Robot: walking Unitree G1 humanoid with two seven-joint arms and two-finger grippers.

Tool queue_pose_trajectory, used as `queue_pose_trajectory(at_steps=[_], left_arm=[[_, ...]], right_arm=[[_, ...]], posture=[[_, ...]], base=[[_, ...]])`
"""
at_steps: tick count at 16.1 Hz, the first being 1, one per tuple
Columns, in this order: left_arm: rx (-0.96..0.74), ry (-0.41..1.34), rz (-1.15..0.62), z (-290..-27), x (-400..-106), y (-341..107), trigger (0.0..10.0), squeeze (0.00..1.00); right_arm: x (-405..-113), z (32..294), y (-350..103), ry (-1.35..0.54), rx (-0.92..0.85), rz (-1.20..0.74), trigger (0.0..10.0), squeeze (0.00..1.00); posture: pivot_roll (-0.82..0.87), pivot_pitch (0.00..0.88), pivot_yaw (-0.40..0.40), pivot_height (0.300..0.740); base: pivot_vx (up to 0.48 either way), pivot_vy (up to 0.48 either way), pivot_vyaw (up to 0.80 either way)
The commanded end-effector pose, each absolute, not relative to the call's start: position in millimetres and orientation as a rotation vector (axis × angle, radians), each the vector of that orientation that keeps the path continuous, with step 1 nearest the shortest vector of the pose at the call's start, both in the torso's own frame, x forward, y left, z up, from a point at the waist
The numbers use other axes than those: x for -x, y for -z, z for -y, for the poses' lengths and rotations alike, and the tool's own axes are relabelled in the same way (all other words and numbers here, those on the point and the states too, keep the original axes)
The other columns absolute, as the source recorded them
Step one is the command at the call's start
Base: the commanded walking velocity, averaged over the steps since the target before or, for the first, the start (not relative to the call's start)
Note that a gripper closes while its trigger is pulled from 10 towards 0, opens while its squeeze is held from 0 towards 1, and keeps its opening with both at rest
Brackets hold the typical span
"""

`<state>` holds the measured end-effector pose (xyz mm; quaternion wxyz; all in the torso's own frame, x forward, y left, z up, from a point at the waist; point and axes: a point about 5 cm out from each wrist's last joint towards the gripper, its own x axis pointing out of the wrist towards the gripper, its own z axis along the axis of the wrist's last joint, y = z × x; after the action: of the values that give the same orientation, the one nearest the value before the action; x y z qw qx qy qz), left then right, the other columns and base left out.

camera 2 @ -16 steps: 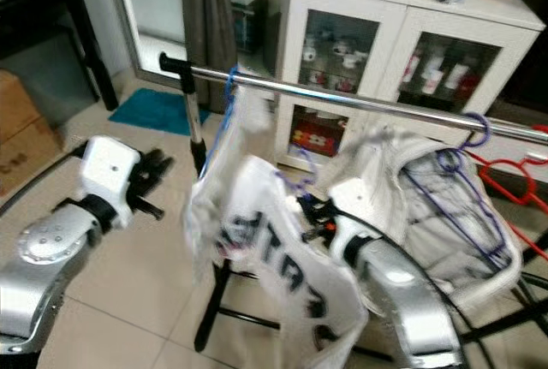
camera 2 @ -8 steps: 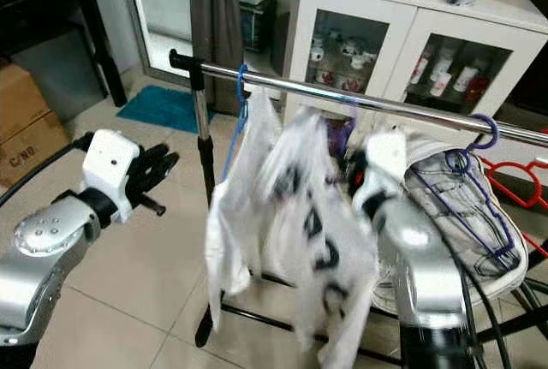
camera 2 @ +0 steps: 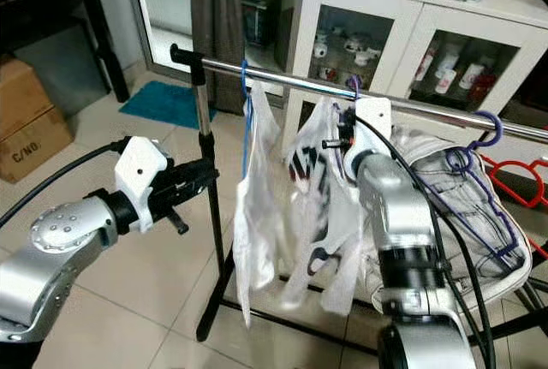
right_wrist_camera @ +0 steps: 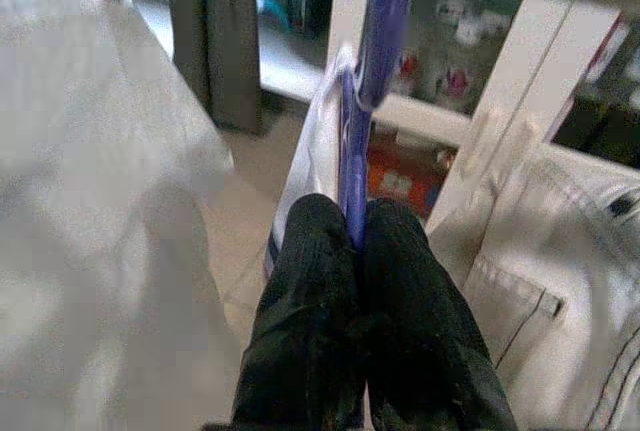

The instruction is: Hang hanger

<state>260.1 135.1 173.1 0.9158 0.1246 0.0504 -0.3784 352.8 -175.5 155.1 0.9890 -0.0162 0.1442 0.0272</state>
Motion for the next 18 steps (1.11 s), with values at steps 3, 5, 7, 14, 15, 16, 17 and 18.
queue_pose_trajectory(at_steps=[3,5,7,14,15,16,17,18], left_arm=[[-0.249,0.793,-0.172,-138.1,-255.9,-169.4,10.0,0.0],[-0.275,0.715,-0.187,-148.6,-259.2,-168.4,10.0,0.0],[-0.29,0.597,-0.18,-162.7,-265.9,-167.9,10.0,1.0],[-0.231,0.512,-0.078,-155.1,-276.9,-179.7,10.0,1.0],[-0.229,0.504,-0.078,-154.8,-277.2,-178.6,10.0,1.0],[-0.229,0.503,-0.078,-154.6,-277.3,-178.1,10.0,1.0],[-0.228,0.491,-0.074,-153.9,-277.5,-177.6,10.0,1.0],[-0.225,0.467,-0.07,-153.9,-279.0,-177.5,10.0,1.0]], right_arm=[[-350.7,180.0,-143.8,-0.058,0.004,-0.386,10.0,1.0],[-343.7,180.2,-149.6,-0.138,-0.031,-0.312,10.0,1.0],[-322.6,187.8,-159.8,-0.196,-0.092,-0.259,10.0,1.0],[-274.4,181.0,-193.2,-0.473,-0.037,-0.066,10.0,1.0],[-273.0,175.3,-196.4,-0.483,-0.076,-0.031,10.0,1.0],[-272.5,173.1,-197.7,-0.487,-0.107,-0.023,10.0,1.0],[-274.3,163.2,-192.0,-0.48,-0.11,-0.051,10.0,1.0],[-278.6,156.3,-186.0,-0.445,-0.114,-0.066,10.0,1.0]], posture=[[0.12,0.0,-0.068,0.74],[0.12,0.0,-0.069,0.74],[0.11,0.0,-0.059,0.74],[0.07,0.0,-0.04,0.74],[0.07,0.0,-0.041,0.74],[0.07,0.0,-0.044,0.74],[0.07,0.0,-0.045,0.74],[0.08,0.0,-0.05,0.74]], base=[[0.0,0.0,0.0],[0.0,0.0,0.0],[0.0,0.0,0.0],[0.0,0.0,0.0],[0.0,0.247,0.0],[0.0,0.247,0.0],[0.0,0.48,0.0],[0.0,0.244,0.0]])
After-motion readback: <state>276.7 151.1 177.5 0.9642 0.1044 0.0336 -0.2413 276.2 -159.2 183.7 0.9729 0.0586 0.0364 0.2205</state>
